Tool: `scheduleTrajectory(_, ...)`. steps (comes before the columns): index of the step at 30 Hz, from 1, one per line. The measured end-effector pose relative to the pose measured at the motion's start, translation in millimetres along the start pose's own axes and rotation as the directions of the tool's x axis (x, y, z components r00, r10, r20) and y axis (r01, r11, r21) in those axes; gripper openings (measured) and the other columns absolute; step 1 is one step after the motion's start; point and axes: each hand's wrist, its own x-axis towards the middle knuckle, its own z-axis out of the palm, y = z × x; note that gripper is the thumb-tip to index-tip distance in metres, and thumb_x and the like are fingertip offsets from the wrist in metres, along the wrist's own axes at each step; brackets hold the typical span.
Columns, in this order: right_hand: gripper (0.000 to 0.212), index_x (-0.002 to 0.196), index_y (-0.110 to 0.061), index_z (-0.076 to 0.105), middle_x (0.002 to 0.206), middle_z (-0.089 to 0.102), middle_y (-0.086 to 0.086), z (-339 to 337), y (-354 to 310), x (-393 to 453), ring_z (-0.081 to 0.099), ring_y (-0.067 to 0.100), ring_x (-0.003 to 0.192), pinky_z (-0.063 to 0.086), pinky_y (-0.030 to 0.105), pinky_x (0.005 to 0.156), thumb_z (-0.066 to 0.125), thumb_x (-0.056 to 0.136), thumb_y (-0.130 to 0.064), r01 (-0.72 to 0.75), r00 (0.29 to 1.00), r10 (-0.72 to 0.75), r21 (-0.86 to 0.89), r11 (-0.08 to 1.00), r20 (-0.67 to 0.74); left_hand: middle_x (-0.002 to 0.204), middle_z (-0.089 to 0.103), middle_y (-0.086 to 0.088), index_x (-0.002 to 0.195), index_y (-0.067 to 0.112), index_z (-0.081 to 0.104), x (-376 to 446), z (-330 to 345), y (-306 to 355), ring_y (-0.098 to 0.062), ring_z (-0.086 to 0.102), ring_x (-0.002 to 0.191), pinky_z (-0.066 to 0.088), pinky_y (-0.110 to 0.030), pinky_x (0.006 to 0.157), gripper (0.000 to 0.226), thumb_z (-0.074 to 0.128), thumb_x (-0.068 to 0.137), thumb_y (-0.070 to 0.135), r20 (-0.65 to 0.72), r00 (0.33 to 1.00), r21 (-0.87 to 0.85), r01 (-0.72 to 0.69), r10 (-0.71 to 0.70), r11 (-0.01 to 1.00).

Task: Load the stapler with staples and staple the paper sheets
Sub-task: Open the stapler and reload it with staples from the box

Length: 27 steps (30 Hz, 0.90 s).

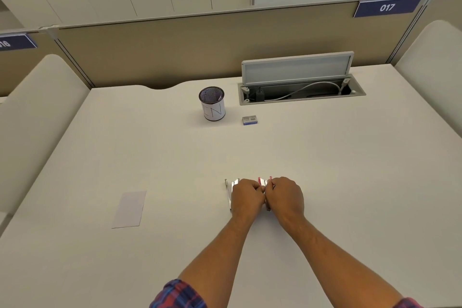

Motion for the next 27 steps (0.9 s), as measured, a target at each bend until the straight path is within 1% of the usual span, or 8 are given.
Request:
scheduleTrajectory(3,0.044,0.07,-0.011,0.069,0.066,0.067,0.002,3.8,4.2,-0.7,0.063,0.022,0.064,0.045,0.032,0.056,0.044,0.102,-0.026,-0.009,1.0,0.008,-0.011,1.0,-0.021,0.057,0.05,-0.022,0.06,-0.007,0.059,-0.7,0.1,-0.8,-0.022,0.037,0.055,0.034,-0.029,0.056,0.029,0.063,0.084,0.008,0.001,1.0,-0.009,-0.018,0.018,1.0)
scheduleTrajectory(8,0.041,0.061,-0.016,0.059,0.058,0.057,-0.005,6.3,7.2,-1.7,0.052,0.013,0.053,0.03,0.029,0.047,0.048,0.099,-0.027,-0.013,0.997,0.016,0.028,1.0,-0.077,0.053,0.046,-0.011,0.052,0.008,0.052,-2.0,-3.8,1.4,-0.023,0.035,0.055,0.032,-0.029,0.056,0.036,0.065,0.086,0.01,0.023,0.999,0.008,-0.024,0.024,1.0)
scheduleTrajectory(12,0.035,0.067,-0.017,0.062,0.065,0.06,-0.005,6.6,9.9,-1.2,0.056,0.018,0.061,0.034,0.03,0.053,0.05,0.098,-0.03,-0.003,0.996,0.006,0.035,0.999,-0.09,0.055,0.051,-0.013,0.056,0.003,0.057,-1.5,-7.4,3.2,-0.025,0.04,0.054,0.034,-0.03,0.056,0.032,0.066,0.086,0.011,0.039,0.999,0.034,0.003,-0.004,0.999)
scheduleTrajectory(15,0.027,0.081,-0.019,0.068,0.078,0.067,-0.005,5.2,10.4,-1.4,0.061,0.019,0.071,0.046,0.031,0.061,0.052,0.098,-0.032,0.004,0.994,0.007,0.101,0.995,-0.108,0.067,0.069,-0.019,0.068,-0.003,0.064,0.2,-10.0,5.0,-0.03,0.067,0.06,0.054,-0.039,0.059,0.031,0.063,0.092,0.017,0.014,1.0,0.052,-0.008,0.007,0.999)
scheduleTrajectory(17,0.023,0.097,-0.018,0.072,0.09,0.071,-0.006,4.2,10.2,-2.5,0.06,0.015,0.076,0.048,0.031,0.068,0.055,0.098,-0.034,0.015,0.988,0.012,0.175,0.985,-0.152,0.07,0.071,-0.015,0.071,0.0,0.066,0.9,-12.6,5.9,-0.029,0.073,0.067,0.06,-0.044,0.067,0.033,0.06,0.096,0.021,-0.025,0.999,0.057,-0.042,0.043,0.998)
scheduleTrajectory(20,0.028,0.118,-0.016,0.071,0.107,0.072,-0.002,2.3,6.9,-5.0,0.062,0.013,0.085,0.045,0.027,0.075,0.06,0.099,-0.035,0.057,0.982,-0.015,0.22,0.974,-0.187,0.076,0.074,-0.001,0.082,0.01,0.075,1.7,-18.4,8.4,-0.022,0.072,0.069,0.061,-0.039,0.072,0.025,0.061,0.097,0.024,-0.078,0.991,0.086,-0.103,0.11,0.991)
scheduleTrajectory(23,0.028,0.12,-0.016,0.071,0.109,0.072,-0.003,0.0,-2.4,-7.0,0.063,0.012,0.086,0.05,0.028,0.078,0.062,0.099,-0.032,0.111,0.978,-0.061,0.245,0.963,-0.2,0.079,0.075,0.004,0.087,0.014,0.077,4.1,-26.5,9.7,-0.015,0.07,0.07,0.06,-0.033,0.073,0.021,0.062,0.097,0.025,-0.125,0.98,0.1,-0.145,0.157,0.984)
scheduleTrajectory(27,0.018,0.11,-0.02,0.072,0.1,0.071,-0.008,0.4,-19.1,-8.7,0.065,0.011,0.081,0.055,0.03,0.075,0.063,0.097,-0.03,0.157,0.975,-0.103,0.278,0.948,-0.199,0.08,0.074,0.006,0.087,0.017,0.076,7.9,-41.9,7.3,-0.01,0.066,0.074,0.053,-0.024,0.069,0.018,0.064,0.096,0.029,-0.214,0.962,0.105,-0.153,0.173,0.983)
